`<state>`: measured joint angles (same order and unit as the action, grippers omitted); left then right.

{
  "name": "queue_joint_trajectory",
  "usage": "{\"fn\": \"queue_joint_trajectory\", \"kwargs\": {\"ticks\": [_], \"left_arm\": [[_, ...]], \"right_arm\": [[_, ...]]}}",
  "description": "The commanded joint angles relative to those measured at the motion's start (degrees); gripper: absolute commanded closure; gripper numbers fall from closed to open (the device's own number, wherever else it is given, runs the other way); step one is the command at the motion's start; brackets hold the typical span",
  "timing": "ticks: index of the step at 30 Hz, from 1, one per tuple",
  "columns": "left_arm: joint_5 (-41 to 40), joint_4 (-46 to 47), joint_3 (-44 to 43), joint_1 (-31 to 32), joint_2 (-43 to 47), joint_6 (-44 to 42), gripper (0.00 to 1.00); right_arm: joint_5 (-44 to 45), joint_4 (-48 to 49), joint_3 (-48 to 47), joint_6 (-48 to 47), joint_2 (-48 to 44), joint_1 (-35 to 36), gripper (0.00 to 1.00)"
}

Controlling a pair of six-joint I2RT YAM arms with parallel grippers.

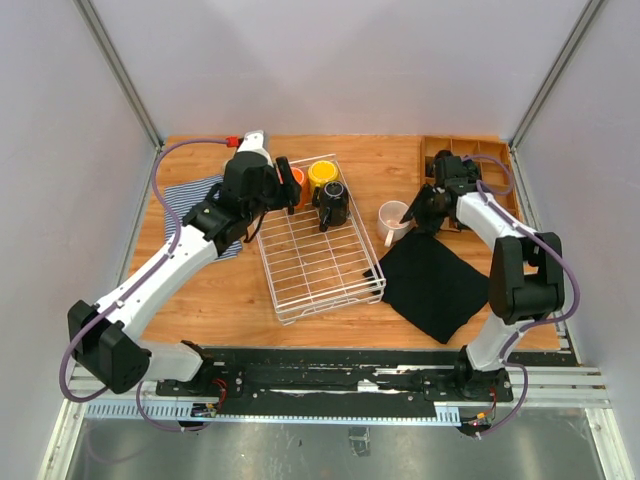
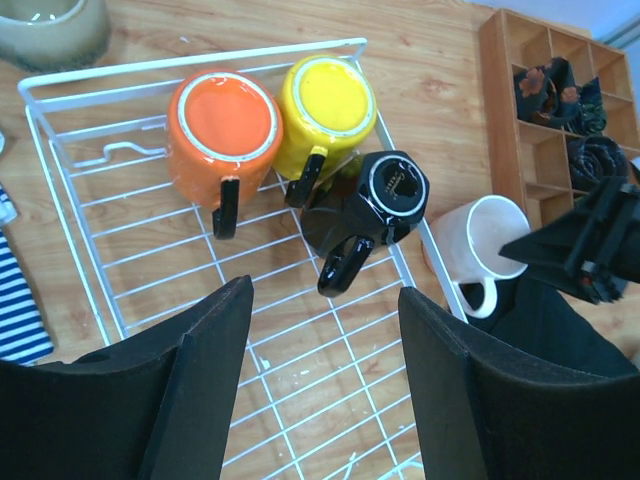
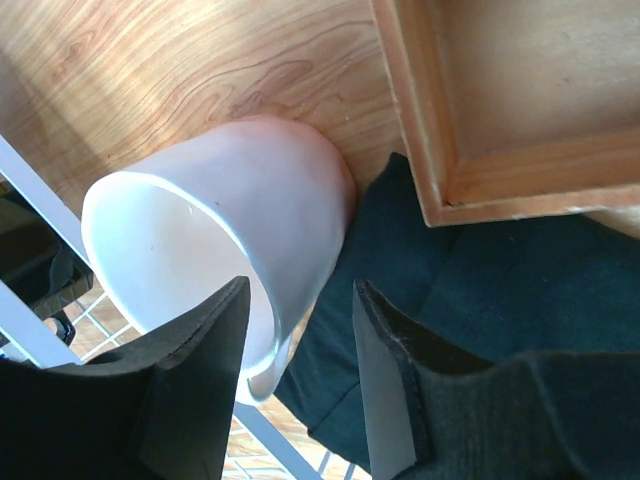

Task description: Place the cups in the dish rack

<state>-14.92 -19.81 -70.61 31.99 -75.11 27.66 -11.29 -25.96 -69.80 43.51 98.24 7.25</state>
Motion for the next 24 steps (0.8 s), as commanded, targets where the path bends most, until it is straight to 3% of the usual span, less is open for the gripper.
{"fn": "queue_joint_trajectory", "kwargs": {"ticks": [1,4,9,16,24], "left_arm": [[3.85,-1.99,0.05,-0.08,1.64,1.79,0.34],[6.24,-2.5,-0.17,-0.08,2.38,2.3,0.31],[11.94,-4.22,-1.97,-0.07,1.99,2.39,0.26],[24.19,-2.72,-1.82,-0.25,1.08,8.1,0.2],[35.42,14.59,7.75,-1.11,5.36,19.62,0.14]], "right_arm": [[2.87,-1.56,-3.24,0.07,3.09,2.42,0.54],[3.42,-1.6,-4.55,0.0,4.54,3.46,0.65],[3.77,-1.72,-5.21,-1.1,5.31,3.62,0.98],[-1.21,0.0,-3.74,-4.01,0.51,2.47,0.99],[-15.88,10.94,-4.73,0.52,-10.11,-1.3,0.99]]}}
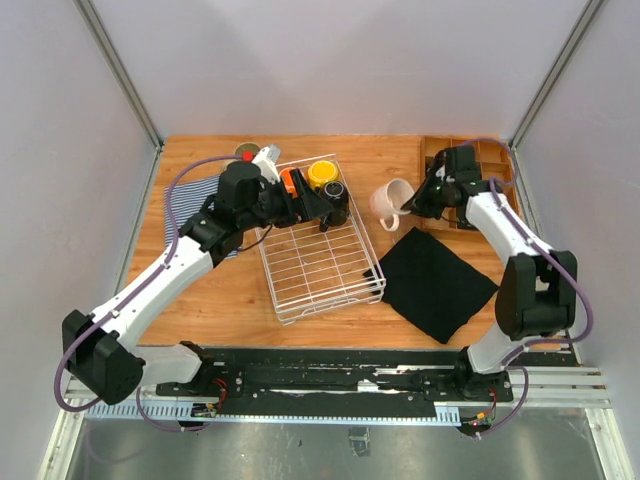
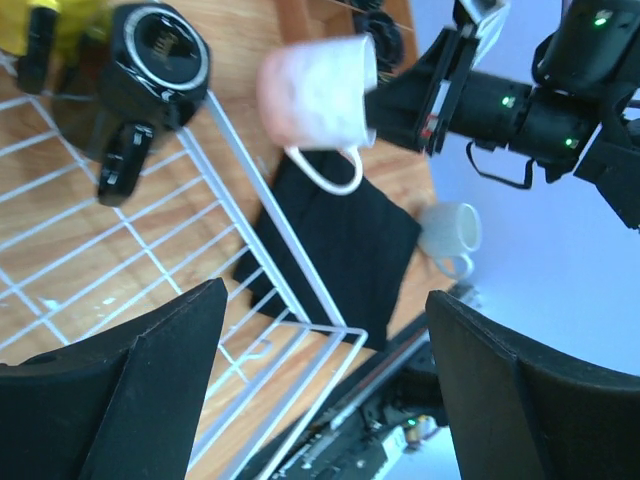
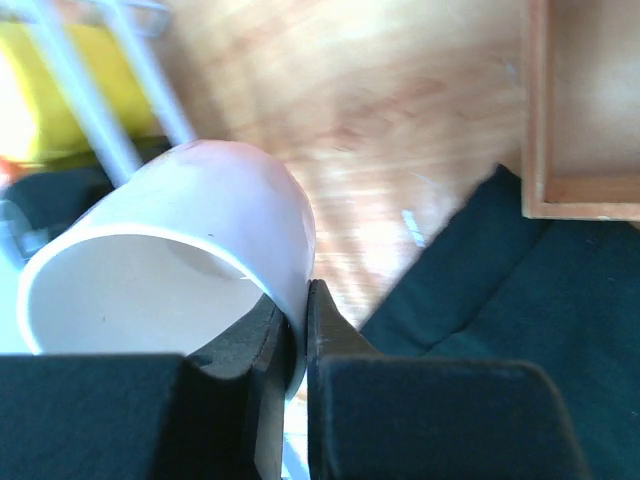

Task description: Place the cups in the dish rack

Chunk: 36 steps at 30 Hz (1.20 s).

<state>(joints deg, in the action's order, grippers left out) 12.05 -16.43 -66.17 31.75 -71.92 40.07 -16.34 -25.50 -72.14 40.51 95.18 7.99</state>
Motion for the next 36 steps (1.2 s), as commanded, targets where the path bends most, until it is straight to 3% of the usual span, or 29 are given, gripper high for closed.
{"fn": "queue_joint_trajectory", "kwargs": {"ticks": [1,3,9,17,29,36], "left_arm": [[9.71,13.21,4.1,-0.97,1.91,8.56,0.14],[11.98,17.24,5.29,-1.15,1.28,11.15,0.14],[15.55,29.3,5.85,-2.26,-1.9,14.91,0.13],[19.01,38.94,2.58,-3.44,-8.2,18.28,0.13],[25.19,46.3,-1.09,-4.16,-11.7,18.52,0.11],[29.43,52.46,-1.23,-4.57,-14.09,23.97,0.17]], "right_arm": [[-12.93,12.82,-2.75,4.93,-7.82,-2.02,0.99],[-17.14,18.7,-2.39,9.42,-9.02,-1.93,0.99],[-26.65,49.67,3.24,30.57,-9.35,-0.91,0.99],[-27.44,68.6,4.62,46.53,-6.33,3.2,0.99],[-27.21,77.13,6.52,51.7,-2.61,8.4,0.99],[-25.74,82.26,7.78,53.79,0.01,10.69,0.99]]}}
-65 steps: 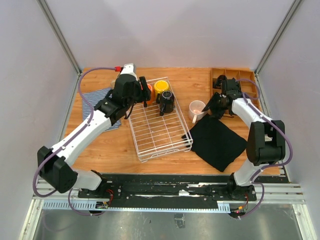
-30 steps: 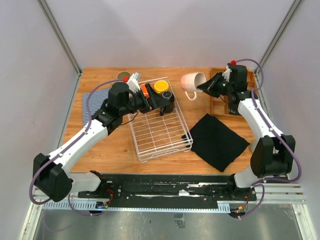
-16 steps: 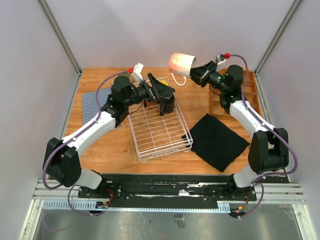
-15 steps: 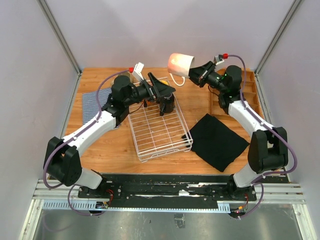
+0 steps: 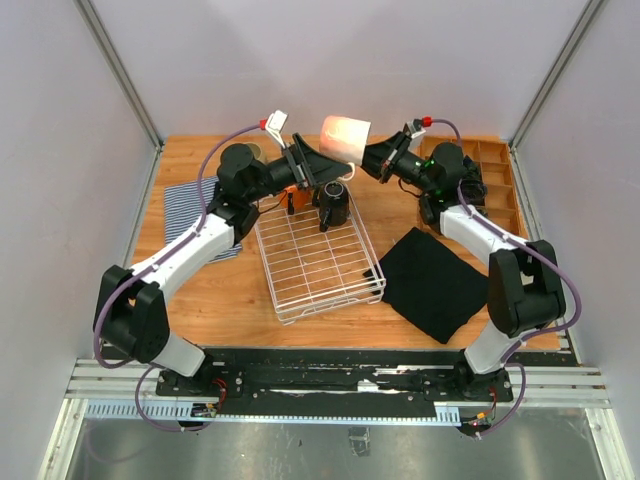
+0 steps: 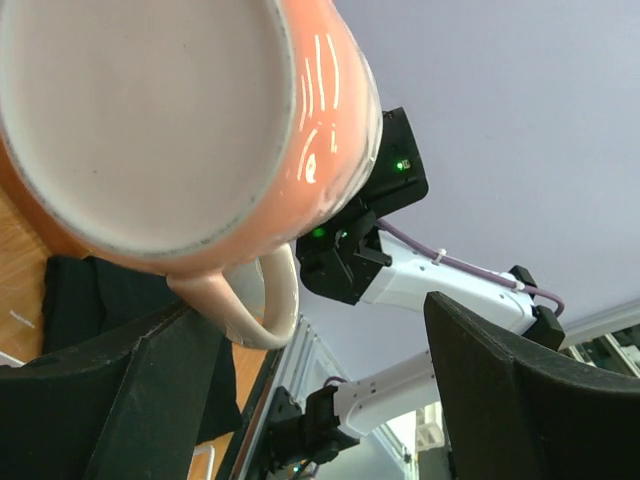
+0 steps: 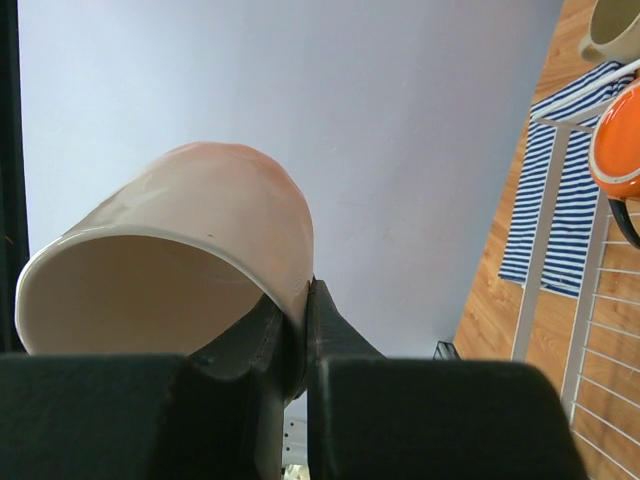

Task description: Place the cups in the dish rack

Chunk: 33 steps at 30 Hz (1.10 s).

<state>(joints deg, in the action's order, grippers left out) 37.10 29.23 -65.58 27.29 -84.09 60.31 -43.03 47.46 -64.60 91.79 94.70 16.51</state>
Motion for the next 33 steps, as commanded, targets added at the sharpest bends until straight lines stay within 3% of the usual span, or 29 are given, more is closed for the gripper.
{"fn": "queue_joint_trajectory", "kwargs": {"ticks": [1,6,12,18,24,29,33], "left_arm": [[4.66,7.46,-1.72,-0.08,-2.29,4.47,0.18],[4.93,10.53,-1.16,-0.13,-3.31,7.44,0.2],[4.13,20.67,0.57,-0.22,-4.58,14.42,0.29],[2.08,29.52,3.4,-0.31,-5.31,19.86,0.47],[2.12,30.81,3.35,-0.3,-6.03,20.67,0.68],[2.15,31.48,3.56,-0.39,-6.25,20.89,0.97],[1.32,30.69,4.91,-0.75,-5.2,20.12,0.99]], "right_arm": [[1.33,9.66,0.22,2.47,0.69,2.46,0.99],[1.85,9.55,-0.28,0.63,1.46,3.71,0.99],[4.28,13.09,1.85,-1.17,1.89,4.57,0.99],[5.55,15.34,4.83,-1.78,2.04,4.65,0.99],[5.57,15.2,5.84,-2.12,2.47,4.61,0.99],[5.29,15.04,6.28,-2.52,2.94,4.66,0.99],[5.02,14.39,7.1,-3.1,2.92,4.59,0.95]]}}
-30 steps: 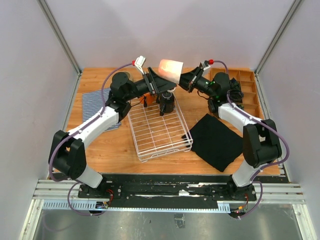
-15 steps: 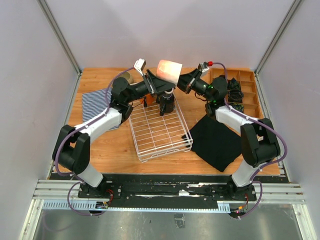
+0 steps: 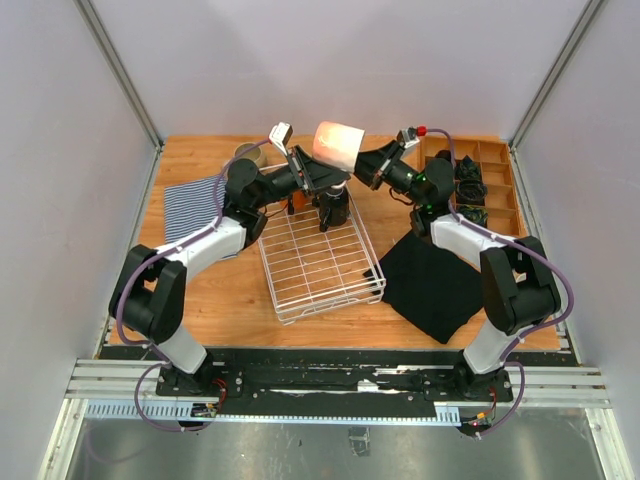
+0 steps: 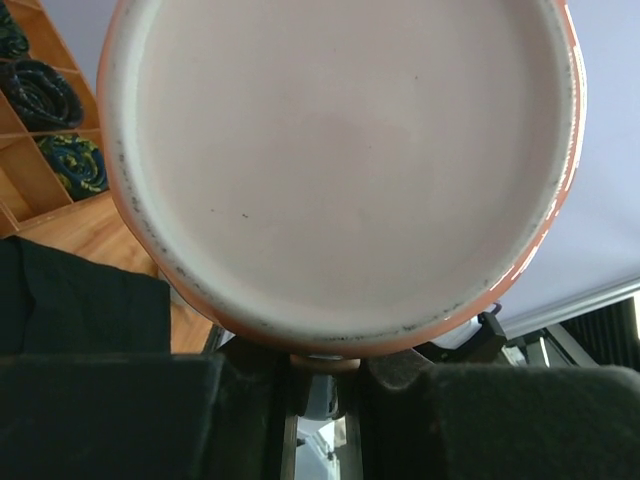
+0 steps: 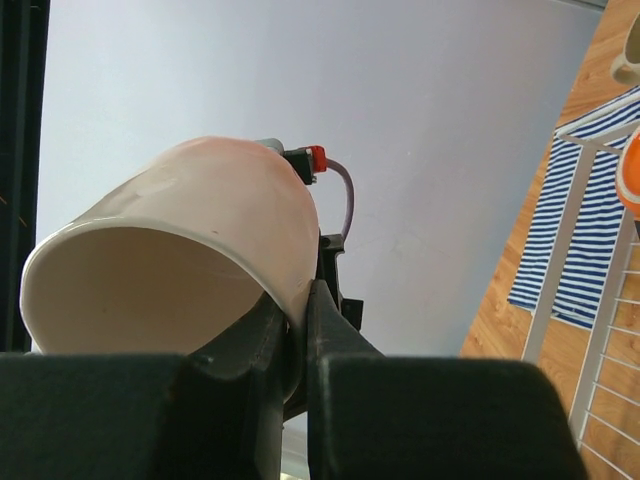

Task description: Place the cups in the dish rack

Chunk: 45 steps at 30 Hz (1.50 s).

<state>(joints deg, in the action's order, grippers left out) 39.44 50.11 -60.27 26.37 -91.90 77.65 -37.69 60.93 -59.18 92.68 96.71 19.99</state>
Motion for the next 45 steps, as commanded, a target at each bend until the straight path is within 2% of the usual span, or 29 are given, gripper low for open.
{"fn": "queue_joint_trajectory", "kwargs": {"ticks": [1,4,8,13,16,20,22,27,31,37,45], "left_arm": [[-1.25,8.94,-0.07,-0.01,3.26,1.93,1.0],[-1.62,3.62,0.57,-0.62,5.71,-1.93,1.0],[-2.85,-7.87,1.02,-1.7,9.82,-10.66,1.0],[-8.97,-32.87,0.12,-2.36,16.7,-27.43,1.0],[-16.09,-45.48,-0.3,-2.38,19.19,-34.54,0.99],[-25.44,-57.19,-0.95,-2.24,19.86,-41.04,1.0],[-29.11,-61.49,-1.76,-2.14,19.34,-44.28,0.99],[-40.19,-69.37,-5.11,0.48,17.01,-51.85,1.0],[-46.9,-73.33,-7.87,2.85,13.59,-54.77,0.99],[-49.9,-74.47,-8.13,3.71,10.57,-56.76,0.99],[-50.0,-74.3,-9.83,5.36,4.47,-58.82,1.0]], "right_arm": [[-0.36,1.06,2.02,-4.0,0.89,1.11,0.87],[-0.43,1.17,3.28,-3.99,0.67,0.5,0.63],[-0.73,0.84,6.39,-4.42,-0.1,-1.75,0.52],[-2.66,-3.59,11.4,-8.56,-2.83,-7.16,0.47],[-4.12,-11.75,12.26,-15.11,-6.1,-9.76,0.47],[-4.46,-25.77,10.15,-26.17,-10.46,-10.94,0.46],[-4.33,-28.98,9.44,-28.45,-11.76,-11.12,0.46],[-4.82,-30.18,8.57,-29.07,-12.42,-11.59,0.45],[-5.17,-30.08,8.07,-29.13,-12.33,-11.73,0.46],[-5.74,-30.21,8.64,-29.06,-12.89,-12.44,0.46],[-6.58,-29.5,10.36,-28.46,-13.96,-14.39,0.46]]}}
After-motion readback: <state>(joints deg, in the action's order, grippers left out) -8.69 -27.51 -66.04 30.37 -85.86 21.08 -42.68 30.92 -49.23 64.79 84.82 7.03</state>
